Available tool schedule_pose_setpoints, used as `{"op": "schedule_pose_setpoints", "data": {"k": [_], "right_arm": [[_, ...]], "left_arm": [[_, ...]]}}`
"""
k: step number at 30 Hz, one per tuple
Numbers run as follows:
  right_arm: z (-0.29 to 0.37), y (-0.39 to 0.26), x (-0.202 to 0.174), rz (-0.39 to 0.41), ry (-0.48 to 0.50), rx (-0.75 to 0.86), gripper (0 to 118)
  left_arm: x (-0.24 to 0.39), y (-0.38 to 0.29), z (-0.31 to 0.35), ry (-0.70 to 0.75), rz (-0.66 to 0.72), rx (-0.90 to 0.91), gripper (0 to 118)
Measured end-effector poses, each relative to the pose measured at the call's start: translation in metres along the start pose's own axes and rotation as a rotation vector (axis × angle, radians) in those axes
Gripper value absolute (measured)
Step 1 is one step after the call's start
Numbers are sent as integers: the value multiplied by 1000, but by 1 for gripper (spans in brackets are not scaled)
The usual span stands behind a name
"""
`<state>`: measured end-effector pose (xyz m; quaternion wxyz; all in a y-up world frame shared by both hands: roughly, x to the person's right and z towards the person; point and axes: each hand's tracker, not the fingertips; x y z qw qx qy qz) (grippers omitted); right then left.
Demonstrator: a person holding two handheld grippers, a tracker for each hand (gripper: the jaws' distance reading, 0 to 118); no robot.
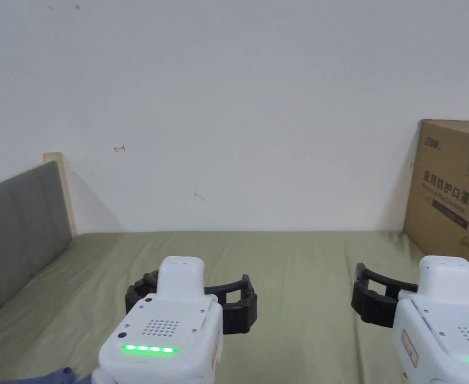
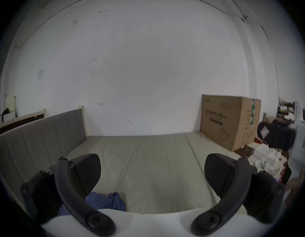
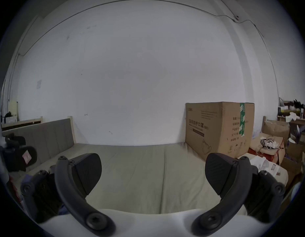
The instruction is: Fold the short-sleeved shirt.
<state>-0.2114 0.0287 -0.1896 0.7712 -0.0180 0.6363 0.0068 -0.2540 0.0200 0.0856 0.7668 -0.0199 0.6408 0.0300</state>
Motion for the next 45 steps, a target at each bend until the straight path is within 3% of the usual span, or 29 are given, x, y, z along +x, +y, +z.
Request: {"op": "schedule_pose_setpoints", "data": {"k": [10,17,25,28,31,32,33,34,35,37,40,41,42,45], "right_arm": [[5,-6,8,-21,24,0,118],[8,-7,3,21,3,45,117],[10,-10,2,15,-18,42,117],[9,-11,-1,41,-41,37,117],[13,-11,-1,42,-5,63,116],[14,-10,-2,38,-2,69,109],[15,-10,-3,35,-4,76,94],[16,-10,-3,36,-10,84,94],[17,-10,-3,38,-14,91,84],[20,-8,-4,44,-23,107,0],[16,-6,-2,56,-72,95,0],[14,-8,2,36,-58,87,0],[13,-8,9,-21,25,67,0],[12,-9,13,-22,-5,46,0]], "left_arm": [[3,9,13,94,-68,144,118],[-5,8,12,109,-16,133,118],[-7,6,21,131,-37,152,118],[-8,6,21,112,-41,151,115],[-6,6,21,94,-52,144,109],[-6,6,21,94,-57,144,97],[-5,6,21,93,-62,144,78],[-5,5,21,95,-65,144,78],[-5,5,22,94,-65,144,69],[-6,4,22,82,-48,137,4],[-9,3,19,161,-39,75,1],[-9,2,18,145,-23,80,1],[-13,1,18,128,-9,67,1],[-14,-1,18,118,-6,62,1]]}}
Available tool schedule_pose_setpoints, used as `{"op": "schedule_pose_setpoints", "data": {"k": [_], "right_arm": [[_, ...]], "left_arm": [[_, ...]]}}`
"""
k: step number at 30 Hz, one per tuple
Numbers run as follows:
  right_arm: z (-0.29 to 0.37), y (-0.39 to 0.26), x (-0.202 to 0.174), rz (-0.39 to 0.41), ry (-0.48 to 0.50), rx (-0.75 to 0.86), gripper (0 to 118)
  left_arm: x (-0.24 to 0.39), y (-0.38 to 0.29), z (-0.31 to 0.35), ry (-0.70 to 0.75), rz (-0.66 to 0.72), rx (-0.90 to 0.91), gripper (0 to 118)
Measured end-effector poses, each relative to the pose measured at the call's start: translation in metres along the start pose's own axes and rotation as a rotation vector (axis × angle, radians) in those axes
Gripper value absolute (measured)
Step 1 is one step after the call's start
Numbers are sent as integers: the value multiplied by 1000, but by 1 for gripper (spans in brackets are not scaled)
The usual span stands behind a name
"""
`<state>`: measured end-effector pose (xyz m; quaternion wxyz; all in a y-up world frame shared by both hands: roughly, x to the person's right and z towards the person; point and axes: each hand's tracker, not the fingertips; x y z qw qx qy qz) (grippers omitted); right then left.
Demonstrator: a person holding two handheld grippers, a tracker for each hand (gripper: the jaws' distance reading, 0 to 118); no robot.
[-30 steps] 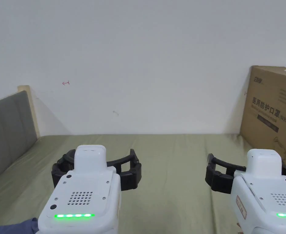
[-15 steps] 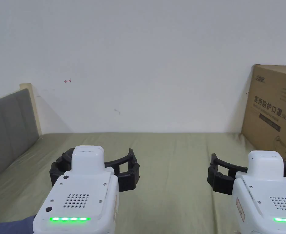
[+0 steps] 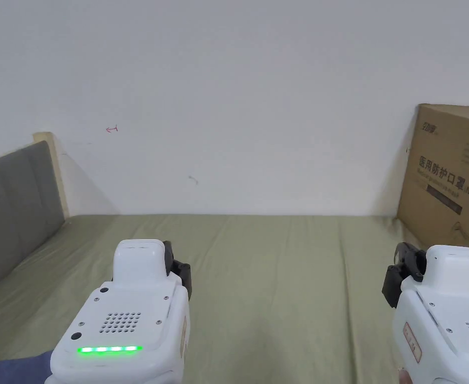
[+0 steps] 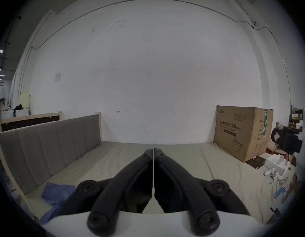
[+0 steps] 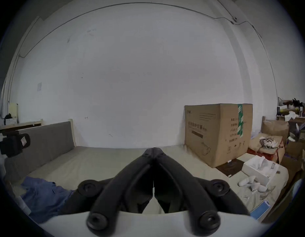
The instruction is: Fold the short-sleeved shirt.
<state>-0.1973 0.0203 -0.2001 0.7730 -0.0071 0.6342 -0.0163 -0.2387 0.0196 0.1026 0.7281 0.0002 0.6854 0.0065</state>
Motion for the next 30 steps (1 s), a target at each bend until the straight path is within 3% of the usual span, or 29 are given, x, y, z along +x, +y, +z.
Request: {"op": "schedule_pose_setpoints", "data": {"k": [12,17,20,22,25,30], "right_arm": [[3,-5,6,-8,-24,-14,0],[0,-11,-7,16,-5,-23,0],[-10,-16,-31,-88,149,-108,0],[-15,-21,-61,-115,242,-136,0],[-12,-22,-114,-87,388,-153,0],[-13,-25,-180,-72,608,-206,0]], "left_arm": [[5,1,-3,-51,13,12,1],[-17,0,6,-26,15,11,1],[-54,-1,18,52,-34,-10,1],[-89,-2,34,152,-61,1,1],[-140,-3,61,298,-72,9,1],[-203,-11,88,375,-41,-94,1]]}}
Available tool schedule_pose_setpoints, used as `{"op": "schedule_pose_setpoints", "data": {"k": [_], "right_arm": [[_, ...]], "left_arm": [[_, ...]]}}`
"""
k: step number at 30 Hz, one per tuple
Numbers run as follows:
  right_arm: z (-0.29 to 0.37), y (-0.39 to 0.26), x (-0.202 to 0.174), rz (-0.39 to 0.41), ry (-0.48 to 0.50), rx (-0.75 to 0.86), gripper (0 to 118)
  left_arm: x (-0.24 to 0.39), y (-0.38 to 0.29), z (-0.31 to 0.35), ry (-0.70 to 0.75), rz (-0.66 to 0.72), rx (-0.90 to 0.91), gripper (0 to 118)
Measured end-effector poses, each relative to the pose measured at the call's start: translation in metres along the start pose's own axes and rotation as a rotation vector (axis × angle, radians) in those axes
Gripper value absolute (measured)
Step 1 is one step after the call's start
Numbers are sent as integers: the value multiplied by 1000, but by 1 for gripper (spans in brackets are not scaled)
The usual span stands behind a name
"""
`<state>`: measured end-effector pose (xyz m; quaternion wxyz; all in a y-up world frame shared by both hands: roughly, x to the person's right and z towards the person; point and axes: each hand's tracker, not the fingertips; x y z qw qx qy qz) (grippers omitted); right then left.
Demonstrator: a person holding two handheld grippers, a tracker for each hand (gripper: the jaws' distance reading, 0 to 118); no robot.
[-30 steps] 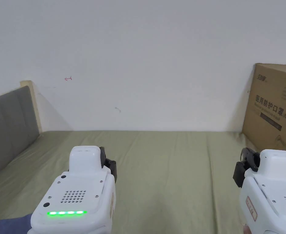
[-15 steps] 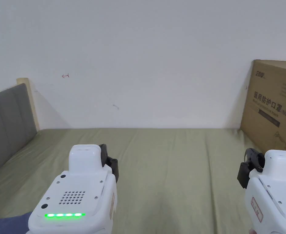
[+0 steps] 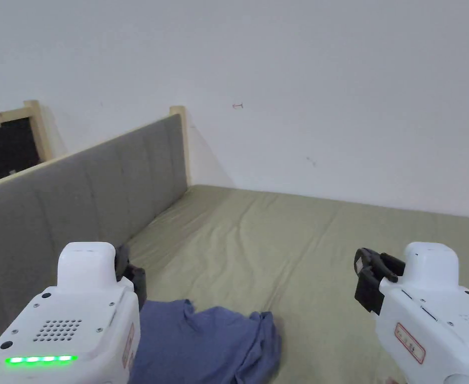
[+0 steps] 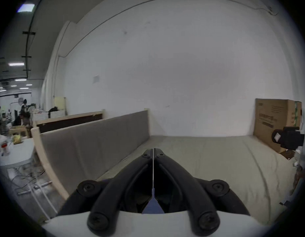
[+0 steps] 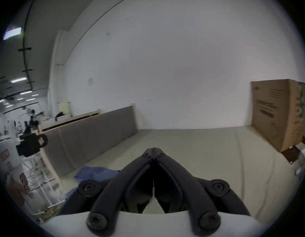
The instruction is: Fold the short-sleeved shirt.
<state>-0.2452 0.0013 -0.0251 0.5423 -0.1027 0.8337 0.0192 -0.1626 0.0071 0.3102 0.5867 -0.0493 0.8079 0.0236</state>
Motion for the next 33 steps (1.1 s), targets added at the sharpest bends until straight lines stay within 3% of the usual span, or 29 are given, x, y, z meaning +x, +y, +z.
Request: {"op": "schedule_pose_setpoints", "data": {"k": [3,6,7,9,11,14,16,18,22,24,25,30,31,33], "right_arm": [[-7,-2,-12,-9,43,-45,0],[-9,-10,-10,-36,72,-130,0],[-9,-15,-6,-44,84,-164,0],[-9,-23,0,-45,76,-217,0],[-2,-31,7,-45,63,-257,0],[5,-43,19,-25,15,-314,0],[7,-51,29,-20,-13,-351,0],[10,-59,39,-28,-37,-378,0],[16,-69,55,-54,-88,-413,0],[18,-72,60,-74,-91,-419,0],[19,-73,63,-94,-85,-422,0],[19,-80,63,-103,-93,-443,0],[19,-80,63,-104,-93,-443,0],[19,-80,61,-108,-91,-444,0]], "left_arm": [[-26,-11,-20,-69,30,-175,1],[-43,-39,-70,-233,114,-606,2],[-50,-58,-91,-276,205,-750,6],[-59,-95,-120,-292,338,-888,43],[-58,-127,-147,-252,340,-978,101],[-44,-167,-176,-190,202,-1058,102],[-36,-188,-193,-176,204,-1083,104],[-28,-212,-206,-196,251,-1139,118],[2,-237,-209,-207,210,-1178,118],[23,-245,-211,-128,-41,-1128,118],[26,-254,-212,-151,-100,-1069,118],[11,-263,-192,-138,33,-925,118],[12,-262,-187,-146,-17,-925,115],[11,-253,-185,-152,-18,-934,94]]}}
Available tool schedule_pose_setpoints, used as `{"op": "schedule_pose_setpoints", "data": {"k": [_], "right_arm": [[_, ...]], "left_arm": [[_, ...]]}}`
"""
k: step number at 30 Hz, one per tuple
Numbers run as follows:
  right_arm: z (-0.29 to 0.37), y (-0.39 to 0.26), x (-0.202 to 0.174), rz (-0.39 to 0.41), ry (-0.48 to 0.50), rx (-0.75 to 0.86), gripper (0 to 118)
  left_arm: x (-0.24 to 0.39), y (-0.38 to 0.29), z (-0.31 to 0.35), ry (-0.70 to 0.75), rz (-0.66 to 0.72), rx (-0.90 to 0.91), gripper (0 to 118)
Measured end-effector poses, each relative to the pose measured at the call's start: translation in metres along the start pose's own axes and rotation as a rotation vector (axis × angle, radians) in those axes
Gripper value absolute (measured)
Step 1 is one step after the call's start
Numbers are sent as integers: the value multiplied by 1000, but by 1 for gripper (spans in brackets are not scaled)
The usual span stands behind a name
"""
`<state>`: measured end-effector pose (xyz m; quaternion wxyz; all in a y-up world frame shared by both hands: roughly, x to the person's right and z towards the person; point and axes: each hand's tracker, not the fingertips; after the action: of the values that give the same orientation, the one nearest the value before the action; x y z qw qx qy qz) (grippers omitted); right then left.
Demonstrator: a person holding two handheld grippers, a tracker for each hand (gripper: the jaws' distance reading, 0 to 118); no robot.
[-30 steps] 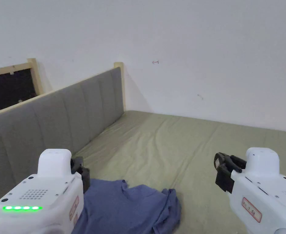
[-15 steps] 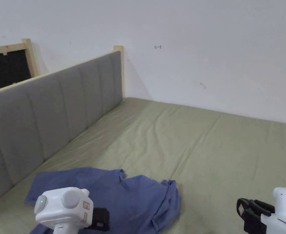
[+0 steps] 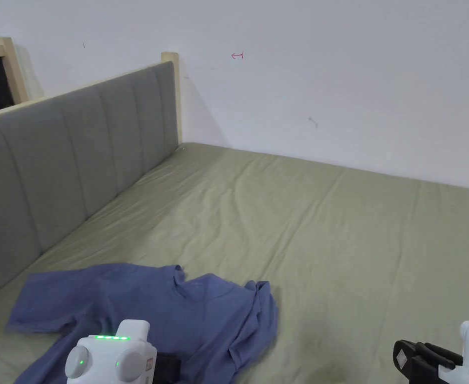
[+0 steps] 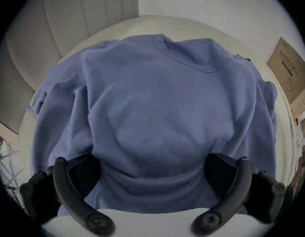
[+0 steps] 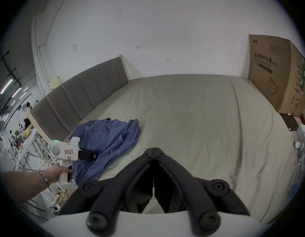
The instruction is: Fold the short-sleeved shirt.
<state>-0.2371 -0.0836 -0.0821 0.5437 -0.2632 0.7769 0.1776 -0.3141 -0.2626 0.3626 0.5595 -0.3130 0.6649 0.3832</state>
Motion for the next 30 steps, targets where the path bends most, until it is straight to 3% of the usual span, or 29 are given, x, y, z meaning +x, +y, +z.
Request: {"op": "schedule_pose_setpoints", "data": {"k": [1,3,7,9,12,15,21,25,30], "right_arm": [[1,1,-2,-1,2,-3,0],[2,3,-5,5,8,-8,0],[9,4,-6,21,22,11,0],[15,6,-6,17,28,22,0],[23,8,-4,2,34,41,0],[36,12,0,-12,38,73,0],[63,22,21,-51,13,173,0],[94,30,39,-84,-31,249,0],[130,29,69,-111,-103,304,0]], "left_arm": [[-3,-5,7,-7,8,30,76],[-10,-11,20,-10,7,69,2],[-41,-10,51,13,10,117,1],[-51,-7,86,-86,64,186,1],[-55,5,136,18,-7,320,1],[-54,17,194,-9,-19,454,1],[21,65,298,-106,-238,720,1],[105,89,351,-336,-336,811,1],[207,107,367,-616,-360,778,1]]}}
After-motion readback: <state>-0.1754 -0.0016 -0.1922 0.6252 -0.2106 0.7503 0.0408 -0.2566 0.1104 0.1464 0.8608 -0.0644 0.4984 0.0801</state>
